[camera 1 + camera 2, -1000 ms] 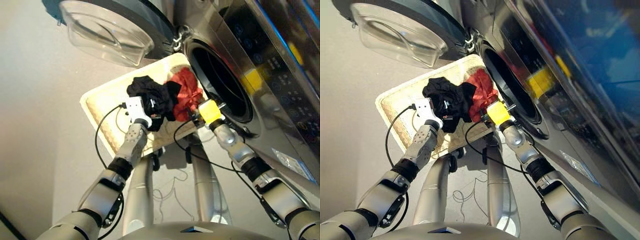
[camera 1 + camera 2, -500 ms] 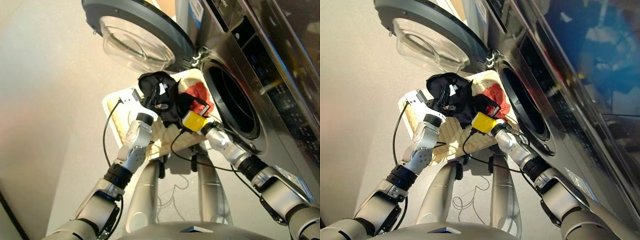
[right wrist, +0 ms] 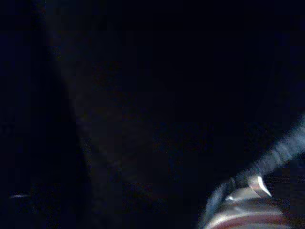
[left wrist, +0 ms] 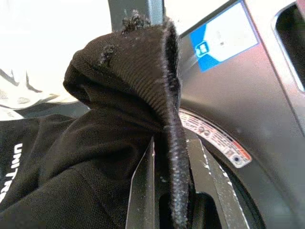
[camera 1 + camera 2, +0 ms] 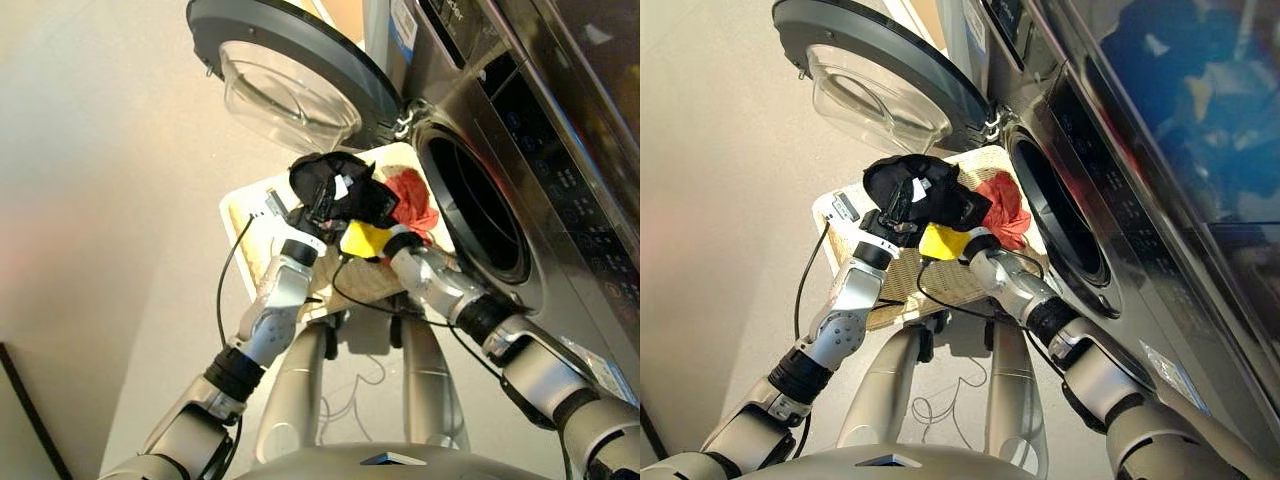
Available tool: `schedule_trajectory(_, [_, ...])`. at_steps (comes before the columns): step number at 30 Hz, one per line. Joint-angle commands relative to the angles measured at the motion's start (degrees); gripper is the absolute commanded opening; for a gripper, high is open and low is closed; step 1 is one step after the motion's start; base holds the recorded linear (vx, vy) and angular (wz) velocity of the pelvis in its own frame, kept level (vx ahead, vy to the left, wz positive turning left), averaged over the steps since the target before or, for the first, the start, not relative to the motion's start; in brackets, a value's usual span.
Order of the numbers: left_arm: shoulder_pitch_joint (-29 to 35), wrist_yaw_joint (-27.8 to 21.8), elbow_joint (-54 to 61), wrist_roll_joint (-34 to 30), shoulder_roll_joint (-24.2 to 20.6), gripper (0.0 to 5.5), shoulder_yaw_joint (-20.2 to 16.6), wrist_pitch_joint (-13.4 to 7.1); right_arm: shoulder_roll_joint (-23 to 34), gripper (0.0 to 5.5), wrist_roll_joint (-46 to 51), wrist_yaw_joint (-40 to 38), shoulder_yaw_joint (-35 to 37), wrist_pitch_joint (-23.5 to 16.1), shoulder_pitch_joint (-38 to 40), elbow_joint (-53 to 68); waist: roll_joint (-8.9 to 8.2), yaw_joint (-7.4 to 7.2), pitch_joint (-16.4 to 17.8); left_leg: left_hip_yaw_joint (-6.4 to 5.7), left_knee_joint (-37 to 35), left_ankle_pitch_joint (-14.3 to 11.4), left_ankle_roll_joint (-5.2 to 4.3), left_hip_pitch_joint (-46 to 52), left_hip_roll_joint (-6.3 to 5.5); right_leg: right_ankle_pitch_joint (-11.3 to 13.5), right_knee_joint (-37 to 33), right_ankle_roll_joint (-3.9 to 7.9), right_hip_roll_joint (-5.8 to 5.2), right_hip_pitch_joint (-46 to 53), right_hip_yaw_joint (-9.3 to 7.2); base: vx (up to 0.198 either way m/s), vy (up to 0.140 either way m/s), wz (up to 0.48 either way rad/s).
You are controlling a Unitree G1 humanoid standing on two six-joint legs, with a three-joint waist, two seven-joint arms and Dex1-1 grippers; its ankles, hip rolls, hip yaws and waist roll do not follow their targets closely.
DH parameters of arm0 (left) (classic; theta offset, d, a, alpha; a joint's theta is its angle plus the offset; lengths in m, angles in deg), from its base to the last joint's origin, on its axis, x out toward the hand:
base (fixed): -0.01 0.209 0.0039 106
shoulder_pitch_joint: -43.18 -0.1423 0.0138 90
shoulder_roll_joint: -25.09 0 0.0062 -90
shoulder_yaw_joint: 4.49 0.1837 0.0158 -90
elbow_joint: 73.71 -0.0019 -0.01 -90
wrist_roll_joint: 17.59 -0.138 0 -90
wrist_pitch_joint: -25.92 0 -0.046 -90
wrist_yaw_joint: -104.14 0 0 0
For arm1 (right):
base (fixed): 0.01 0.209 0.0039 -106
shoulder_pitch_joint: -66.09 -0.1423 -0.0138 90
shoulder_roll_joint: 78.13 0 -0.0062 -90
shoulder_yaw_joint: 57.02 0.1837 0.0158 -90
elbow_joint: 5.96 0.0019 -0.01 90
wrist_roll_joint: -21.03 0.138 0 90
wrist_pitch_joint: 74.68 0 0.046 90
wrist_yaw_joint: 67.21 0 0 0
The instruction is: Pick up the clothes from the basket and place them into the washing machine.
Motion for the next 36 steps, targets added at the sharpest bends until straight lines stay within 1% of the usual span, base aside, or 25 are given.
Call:
schedule_trajectory(1, [-1.05, -1.76, 8.28, 0.15, -3.19, 0.0, 0.82, -1.54, -3.42, 0.0, 2.74, -2.36, 1.56, -1.68, -3.89, 2.08, 0.76, 0.34, -2.55, -0.74, -0.65, 1.88, 1.82, -4.25, -1.82, -0.23, -4.7, 2.98, 0.74, 2.71, -2.23, 0.0, 0.0, 0.0])
schedule_trajectory(6, [-1.17, -1.09, 6.37, -0.47, -2.75, 0.0, 0.19, -1.98, -2.07, 0.0, 4.85, -3.21, 3.31, -2.28, -2.18, 4.84, 0.55, -0.01, -2.36, -0.84, -0.95, 2.03, 1.8, -3.91, -1.86, -0.26, -4.64, 2.99, 0.7, 2.84, -2.28, 0.0, 0.0, 0.0])
schedule_trajectory(7, [-1.21, -0.26, 5.04, -1.15, -2.22, 3.84, -0.49, -2.39, -1.64, 0.0, 6.59, -3.25, 4.03, -2.76, -0.56, 6.22, 0.31, -0.31, -2.31, -0.72, -0.93, 1.98, 1.84, -3.94, -1.84, -0.19, -4.73, 2.97, 0.7, 2.86, -2.24, 0.0, 0.0, 0.0])
schedule_trajectory(8, [-1.21, -0.26, 5.03, -1.16, -2.2, 5.5, -0.48, -2.4, -1.62, 0.0, 6.6, -3.24, 4.03, -2.75, -0.54, 6.25, 0.32, -0.3, -2.32, -0.72, -0.93, 1.97, 1.84, -3.94, -1.84, -0.19, -4.73, 2.97, 0.7, 2.86, -2.23, 0.0, 0.0, 0.0])
schedule_trajectory(10, [-1.26, 1.3, 2.53, -4.26, -1.95, 5.5, -2.43, -3.2, -1.42, 0.0, 12.28, -2.92, 6.04, -3.91, 3.65, 7.29, 0.14, -0.74, -2.21, -0.61, -0.94, 1.96, 1.87, -3.96, -1.77, -0.12, -4.7, 2.96, 0.67, 2.78, -2.21, 0.0, 0.0, 0.0])
schedule_trajectory(11, [-1.27, 1.32, 2.54, -4.29, -1.94, 5.5, -2.42, -3.2, -1.39, 0.0, 12.3, -2.9, 6.04, -3.9, 3.68, 7.32, 0.14, -0.73, -2.23, -0.61, -0.94, 1.95, 1.87, -3.96, -1.77, -0.13, -4.7, 2.96, 0.67, 2.77, -2.21, 0.0, 0.0, 0.0])
schedule_trajectory(13, [-1.57, 4.32, -1.64, -10.02, -1.55, 5.5, -6.04, -4.72, -1.87, 0.0, 18.54, -1.77, 7.6, -5.25, 7.99, 7.8, -0.24, -1.27, -2.2, -0.48, -0.95, 1.91, 1.83, -3.89, -1.49, -0.25, -4.56, 2.86, 0.72, 2.71, -2.23, 0.0, 0.0, 0.0])
schedule_trajectory(14, [-1.58, 4.34, -1.64, -10.06, -1.52, 5.5, -6.03, -4.73, -1.84, 0.0, 18.56, -1.76, 7.6, -5.25, 8.0, 7.81, -0.23, -1.27, -2.21, -0.48, -0.95, 1.91, 1.83, -3.89, -1.49, -0.26, -4.55, 2.86, 0.72, 2.71, -2.23, 0.0, 0.0, 0.0])
schedule_trajectory(15, [-1.48, 6.01, -3.9, -13.74, -1.6, 5.5, -7.8, -5.44, -2.06, 0.0, 21.24, -1.17, 8.4, -5.59, 9.32, 7.15, -0.38, -1.46, -2.26, -0.45, -0.91, 1.88, 1.81, -3.86, -1.41, -0.34, -4.51, 2.84, 0.74, 2.67, -2.2, 0.0, 0.0, 0.0])
schedule_trajectory(16, [-1.99, 7.55, -6.86, -15.25, -0.94, 5.5, -10.4, -6.21, -2.6, 0.0, 26.5, -0.6, 9.87, -6.19, 11.58, 5.84, -0.58, -1.65, -2.3, -0.39, -0.92, 1.84, 1.78, -3.83, -1.26, -0.36, -4.52, 2.75, 0.69, 2.65, -2.17, 0.0, 0.0, 0.0])
schedule_trajectory(17, [-1.99, 7.56, -6.87, -15.26, -0.93, 5.5, -10.4, -6.22, -2.59, 0.0, 26.52, -0.59, 9.86, -6.21, 11.57, 5.82, -0.57, -1.65, -2.3, -0.39, -0.91, 1.83, 1.78, -3.84, -1.26, -0.37, -4.51, 2.75, 0.69, 2.64, -2.17, 0.0, 0.0, 0.0])
schedule_trajectory(18, [-2.32, 8.51, -8.27, -16.31, -0.58, 5.5, -11.86, -6.69, -3.12, 0.0, 29.88, -0.4, 10.94, -6.34, 12.44, 4.68, -0.63, -1.71, -2.38, -0.39, -0.86, 1.79, 1.79, -3.94, -1.22, -0.45, -4.39, 2.74, 0.72, 2.53, -2.11, 0.0, 0.0, 0.0])
schedule_trajectory(19, [-3.18, 9.66, -10.5, -16.97, 0.02, 5.5, -13.76, -7.03, -4.57, 0.0, 37.94, 0.2, 13.44, -7.05, 13.91, 2.13, -0.64, -1.76, -2.43, -0.29, -0.89, 1.77, 1.72, -3.97, -1.09, -0.48, -4.37, 2.71, 0.73, 2.46, -2.08, 0.0, 0.0, 0.0])
schedule_trajectory(20, [-3.59, 10.22, -11.56, -17.18, 0.21, 5.5, -14.39, -7.2, -5.18, 0.0, 41.32, 0.38, 14.54, -7.45, 14.11, 0.46, -0.58, -1.66, -2.44, -0.23, -0.79, 1.76, 1.69, -4.08, -1.04, -0.53, -4.3, 2.67, 0.7, 2.41, -2.12, 0.0, 0.0, 0.0])
schedule_trajectory(21, [-3.58, 10.22, -11.56, -17.18, 0.21, 5.5, -14.39, -7.2, -5.18, 0.0, 41.35, 0.41, 14.54, -7.48, 14.08, 0.42, -0.59, -1.65, -2.44, -0.23, -0.77, 1.75, 1.69, -4.09, -1.03, -0.53, -4.3, 2.67, 0.7, 2.39, -2.11, 0.0, 0.0, 0.0])
schedule_trajectory(22, [-4.69, 10.66, -13.26, -17.26, 0.24, 5.5, -15.27, -7.21, -6.25, 0.0, 51.17, 0.62, 18.22, -8.93, 14.16, -1.95, -0.32, -1.53, -2.3, -0.19, -0.77, 1.75, 1.6, -4.24, -1.0, -0.61, -4.26, 2.59, 0.72, 2.13, -2.02, 0.0, 0.0, 0.0])
schedule_trajectory(23, [-4.67, 10.66, -13.26, -17.26, 0.23, 5.5, -15.25, -7.21, -6.24, 0.0, 51.24, 0.69, 18.25, -8.97, 14.11, -2.01, -0.33, -1.5, -2.29, -0.18, -0.75, 1.73, 1.6, -4.25, -1.0, -0.62, -4.25, 2.59, 0.72, 2.12, -2.0, 0.0, 0.0, 0.0])
schedule_trajectory(25, [-6.3, 10.13, -17.53, -19.72, -0.58, 5.5, -15.61, -6.06, -6.25, 0.0, 61.6, 1.71, 22.77, -10.92, 13.44, -2.85, 0.24, -1.31, -1.79, -0.13, -0.63, 1.78, 1.46, -4.61, -0.93, -0.9, -3.88, 2.5, 0.7, 1.62, -1.94, 0.0, 0.0, 0.0])
schedule_trajectory(26, [-6.26, 10.12, -17.56, -19.72, -0.58, 5.5, -15.59, -6.08, -6.22, 0.0, 61.66, 1.76, 22.79, -10.94, 13.41, -2.9, 0.24, -1.28, -1.78, -0.13, -0.61, 1.76, 1.46, -4.63, -0.93, -0.91, -3.87, 2.5, 0.71, 1.6, -1.93, 0.0, 0.0, 0.0])
schedule_trajectory(28, [-6.88, 10.08, -23.22, -22.68, -0.96, 5.5, -16.28, -5.31, -5.37, 0.0, 67.78, 2.27, 26.73, -12.64, 11.59, -3.47, 0.84, -1.09, -1.22, -0.19, -0.34, 1.8, 1.37, -5.41, -1.02, -1.24, -3.2, 2.4, 0.61, 0.62, -2.02, 0.0, 0.0, 0.0])
schedule_trajectory(29, [-6.81, 10.05, -23.28, -22.67, -0.95, 5.5, -16.27, -5.34, -5.34, 0.0, 67.84, 2.35, 26.75, -12.66, 11.52, -3.55, 0.85, -1.07, -1.21, -0.19, -0.32, 1.79, 1.37, -5.45, -1.02, -1.25, -3.17, 2.39, 0.61, 0.59, -2.02, 0.0, 0.0, 0.0])
schedule_trajectory(31, [-6.99, 10.59, -27.05, -24.41, -1.0, 5.5, -16.59, -4.98, -4.57, 0.0, 75.65, 2.57, 31.22, -15.15, 8.03, -3.26, 1.77, -0.66, -0.38, -0.31, -0.01, 1.78, 1.38, -6.72, -1.14, -1.73, -2.03, 2.34, 0.43, -1.13, -1.9, 0.0, 0.0, 0.0])
schedule_trajectory(33, [-6.94, 10.75, -27.33, -24.79, -1.09, 5.5, -16.69, -4.94, -4.31, 0.0, 77.98, 2.46, 32.92, -15.98, 6.4, -3.19, 2.04, -0.47, -0.06, -0.39, 0.43, 1.69, 1.38, -7.39, -1.09, -1.91, -1.45, 2.3, 0.35, -1.84, -1.91, 0.0, 0.0, 0.0])
schedule_trajectory(35, [-8.09, 10.3, -26.72, -26.26, -2.45, 5.5, -16.24, -4.74, -2.79, 0.0, 82.78, 1.34, 38.01, -18.38, 0.34, -4.32, 3.35, 0.39, 0.67, -0.59, 1.33, 1.47, 1.42, -9.23, -1.32, -2.63, 0.45, 2.15, 0.25, -4.11, -1.78, 0.0, 0.0, 0.0])
schedule_trajectory(36, [-8.02, 10.33, -26.65, -26.28, -2.48, 5.5, -16.22, -4.7, -2.74, 0.0, 82.85, 1.41, 38.08, -18.39, 0.15, -4.48, 3.32, 0.47, 0.63, -0.59, 1.47, 1.41, 1.42, -9.44, -1.31, -2.69, 0.59, 2.15, 0.25, -4.32, -1.77, 0.0, 0.0, 0.0])
